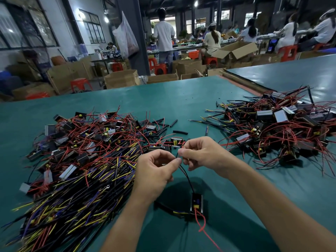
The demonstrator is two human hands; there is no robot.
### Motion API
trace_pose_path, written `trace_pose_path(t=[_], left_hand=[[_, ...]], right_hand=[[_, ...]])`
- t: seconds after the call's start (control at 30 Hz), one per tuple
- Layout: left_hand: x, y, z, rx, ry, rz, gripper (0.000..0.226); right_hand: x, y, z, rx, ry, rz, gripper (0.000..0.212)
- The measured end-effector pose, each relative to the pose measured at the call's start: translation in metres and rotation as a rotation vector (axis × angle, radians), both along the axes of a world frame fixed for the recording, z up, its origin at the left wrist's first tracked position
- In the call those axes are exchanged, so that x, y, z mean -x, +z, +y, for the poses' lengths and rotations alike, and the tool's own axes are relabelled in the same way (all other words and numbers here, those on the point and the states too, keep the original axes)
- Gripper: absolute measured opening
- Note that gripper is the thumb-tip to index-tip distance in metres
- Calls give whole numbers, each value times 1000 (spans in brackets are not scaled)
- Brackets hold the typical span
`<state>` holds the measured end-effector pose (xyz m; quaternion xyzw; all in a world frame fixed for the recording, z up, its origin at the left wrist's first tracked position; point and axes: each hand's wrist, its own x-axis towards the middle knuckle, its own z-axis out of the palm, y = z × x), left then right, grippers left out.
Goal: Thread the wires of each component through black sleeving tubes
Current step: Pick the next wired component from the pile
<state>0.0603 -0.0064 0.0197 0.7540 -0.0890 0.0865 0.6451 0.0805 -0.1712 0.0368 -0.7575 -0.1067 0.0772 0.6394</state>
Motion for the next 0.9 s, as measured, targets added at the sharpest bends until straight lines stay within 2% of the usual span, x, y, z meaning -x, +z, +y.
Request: trace_pose_path(t=[0.2, 0.37, 0.53, 0.9], left_hand=[[0, 2, 5, 80, -57, 121, 8], [0, 3, 6, 139, -130, 227, 9], [-1, 2, 7, 134, -124, 219, 21], [-3, 2, 5, 104, 31, 121, 16]], right_hand=[[-1, 1, -1, -7, -15, 21, 17], [-2, -2, -4, -36, 54, 53, 10], [-3, -5, -8, 27, 132, 5, 5], [-4, -3, -14, 157, 193, 22, 11]])
